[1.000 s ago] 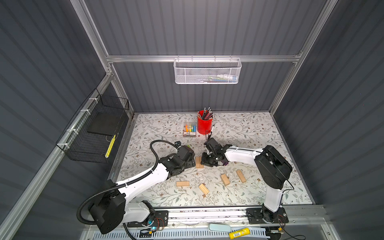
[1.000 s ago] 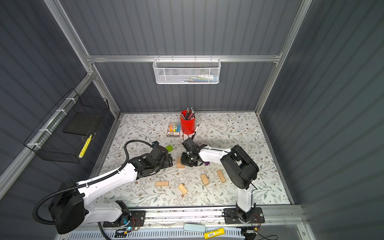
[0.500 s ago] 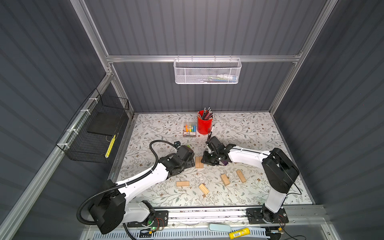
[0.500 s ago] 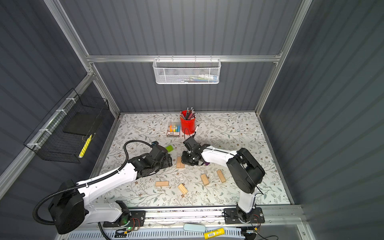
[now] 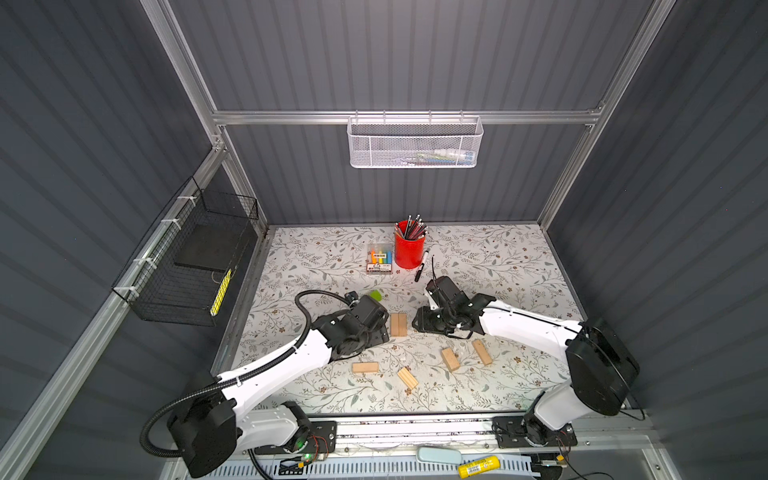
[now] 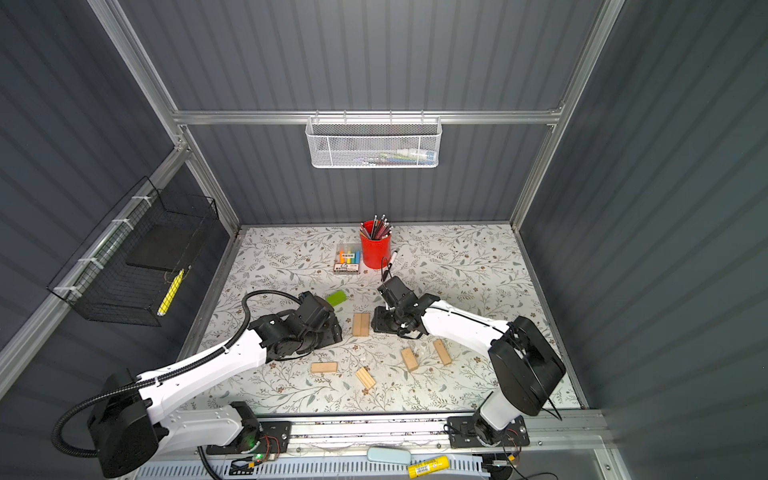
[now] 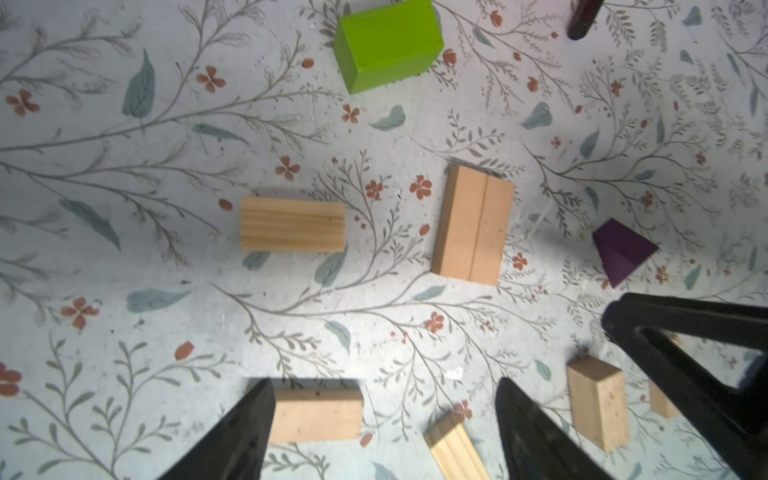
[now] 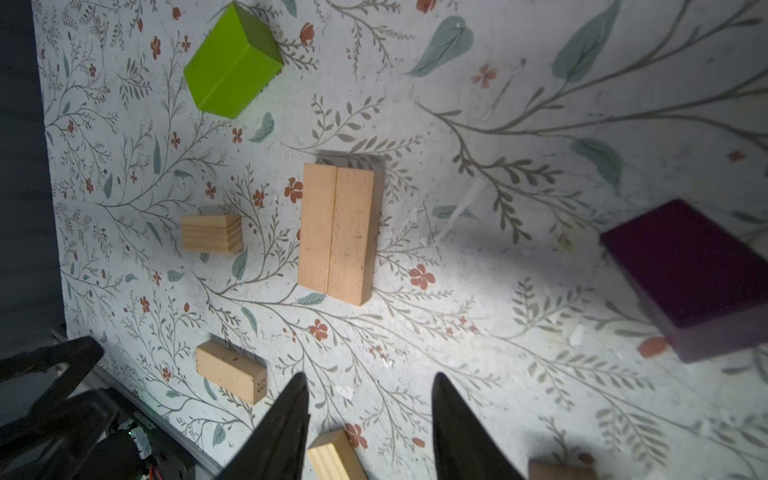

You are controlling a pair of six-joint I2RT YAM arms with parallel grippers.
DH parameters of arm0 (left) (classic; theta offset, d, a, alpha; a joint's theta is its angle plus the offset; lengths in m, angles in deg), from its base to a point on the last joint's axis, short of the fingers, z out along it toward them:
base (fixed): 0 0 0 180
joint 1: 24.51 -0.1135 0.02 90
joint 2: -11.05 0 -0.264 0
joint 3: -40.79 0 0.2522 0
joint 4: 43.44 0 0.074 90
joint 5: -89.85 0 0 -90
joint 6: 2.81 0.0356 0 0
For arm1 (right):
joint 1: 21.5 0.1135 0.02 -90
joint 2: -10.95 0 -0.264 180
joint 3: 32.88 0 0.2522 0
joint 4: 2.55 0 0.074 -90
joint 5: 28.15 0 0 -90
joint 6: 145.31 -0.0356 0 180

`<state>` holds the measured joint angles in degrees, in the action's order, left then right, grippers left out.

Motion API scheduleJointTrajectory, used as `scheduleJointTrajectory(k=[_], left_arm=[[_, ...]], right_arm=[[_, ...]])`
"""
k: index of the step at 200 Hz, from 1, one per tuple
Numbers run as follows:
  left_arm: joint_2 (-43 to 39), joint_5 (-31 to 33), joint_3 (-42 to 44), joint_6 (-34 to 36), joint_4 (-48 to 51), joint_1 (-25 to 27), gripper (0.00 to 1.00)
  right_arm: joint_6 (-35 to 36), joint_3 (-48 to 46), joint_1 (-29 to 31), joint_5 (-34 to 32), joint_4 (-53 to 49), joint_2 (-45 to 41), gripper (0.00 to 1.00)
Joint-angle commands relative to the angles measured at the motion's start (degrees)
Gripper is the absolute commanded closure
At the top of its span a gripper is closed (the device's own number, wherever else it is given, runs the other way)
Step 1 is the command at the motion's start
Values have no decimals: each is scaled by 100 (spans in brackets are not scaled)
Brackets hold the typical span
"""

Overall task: Build the wood block tower
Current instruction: 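Open both grippers and lift them away toward the remaining blocks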

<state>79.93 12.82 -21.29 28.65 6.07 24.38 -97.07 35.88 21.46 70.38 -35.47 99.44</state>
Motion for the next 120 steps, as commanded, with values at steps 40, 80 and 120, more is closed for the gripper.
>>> scheduleJointTrajectory(k=[40,80,120], left_arm=[[-366,-232,697,-1815,628,329,15],[-380,-458,1215,-2389,184,401,14],[11,-646,1346,-2544,-335,415,14]], right_arm=[[45,-698,50,-154,-132,-713,41],[-16,-851,37,-19,28,-791,33],[-30,-860,6,-23,92,-775,25]])
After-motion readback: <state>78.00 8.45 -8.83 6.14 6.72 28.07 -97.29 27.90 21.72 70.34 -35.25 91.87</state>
